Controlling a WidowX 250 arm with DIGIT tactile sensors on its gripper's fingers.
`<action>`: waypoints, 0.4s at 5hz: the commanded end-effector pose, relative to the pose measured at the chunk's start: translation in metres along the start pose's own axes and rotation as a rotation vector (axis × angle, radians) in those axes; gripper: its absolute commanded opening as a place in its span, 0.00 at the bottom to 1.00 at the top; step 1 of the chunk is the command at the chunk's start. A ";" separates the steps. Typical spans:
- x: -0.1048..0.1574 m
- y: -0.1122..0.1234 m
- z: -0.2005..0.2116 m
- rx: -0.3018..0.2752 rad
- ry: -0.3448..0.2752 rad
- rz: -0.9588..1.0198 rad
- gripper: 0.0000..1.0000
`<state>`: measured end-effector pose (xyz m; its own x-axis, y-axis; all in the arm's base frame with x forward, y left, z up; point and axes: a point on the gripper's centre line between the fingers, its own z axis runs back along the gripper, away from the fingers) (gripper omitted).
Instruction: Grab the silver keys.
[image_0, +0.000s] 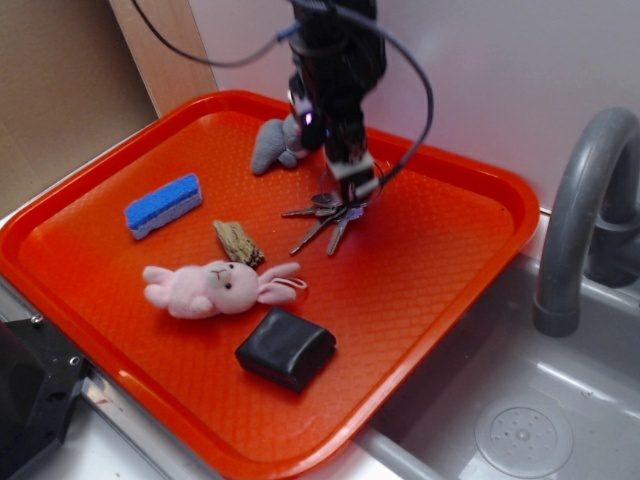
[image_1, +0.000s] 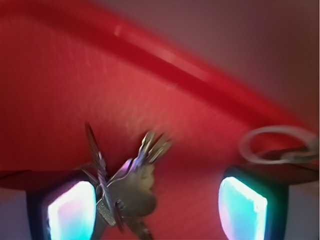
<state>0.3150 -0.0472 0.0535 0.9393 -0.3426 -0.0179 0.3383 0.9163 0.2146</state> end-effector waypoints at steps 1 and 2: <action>-0.013 -0.022 -0.017 -0.087 0.025 -0.011 0.00; -0.015 -0.019 -0.005 -0.085 -0.010 0.015 0.00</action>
<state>0.2976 -0.0539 0.0343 0.9434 -0.3289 -0.0438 0.3318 0.9349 0.1257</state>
